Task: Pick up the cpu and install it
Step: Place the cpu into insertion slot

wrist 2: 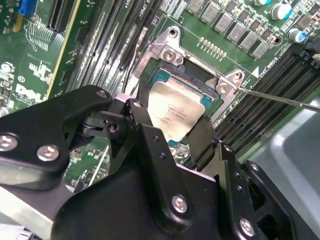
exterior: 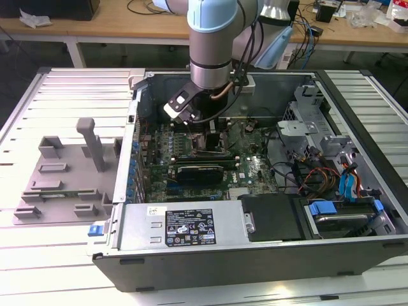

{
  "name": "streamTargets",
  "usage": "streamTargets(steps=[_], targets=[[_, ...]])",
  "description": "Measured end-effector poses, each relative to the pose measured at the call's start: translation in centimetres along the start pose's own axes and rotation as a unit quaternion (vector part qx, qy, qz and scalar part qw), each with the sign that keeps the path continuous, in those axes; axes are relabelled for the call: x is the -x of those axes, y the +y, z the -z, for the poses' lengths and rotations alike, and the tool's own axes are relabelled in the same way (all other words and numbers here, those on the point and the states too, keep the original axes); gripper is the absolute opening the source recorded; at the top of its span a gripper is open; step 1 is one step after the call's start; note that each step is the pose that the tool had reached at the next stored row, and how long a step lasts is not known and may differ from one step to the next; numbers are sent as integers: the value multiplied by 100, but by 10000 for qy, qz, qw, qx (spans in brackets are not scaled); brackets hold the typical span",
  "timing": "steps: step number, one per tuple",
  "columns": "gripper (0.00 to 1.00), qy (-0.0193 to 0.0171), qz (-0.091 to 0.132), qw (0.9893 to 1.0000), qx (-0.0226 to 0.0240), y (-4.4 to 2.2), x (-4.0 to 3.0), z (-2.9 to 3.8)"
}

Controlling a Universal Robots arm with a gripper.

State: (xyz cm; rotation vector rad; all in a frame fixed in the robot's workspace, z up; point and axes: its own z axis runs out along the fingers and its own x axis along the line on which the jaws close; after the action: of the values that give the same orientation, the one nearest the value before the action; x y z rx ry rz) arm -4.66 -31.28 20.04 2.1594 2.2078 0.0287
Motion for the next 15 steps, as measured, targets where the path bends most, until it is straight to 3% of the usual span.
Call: streamTargets(steps=[15], targets=[[55,-1,-17,10000,-2,-6,-1,-42]])
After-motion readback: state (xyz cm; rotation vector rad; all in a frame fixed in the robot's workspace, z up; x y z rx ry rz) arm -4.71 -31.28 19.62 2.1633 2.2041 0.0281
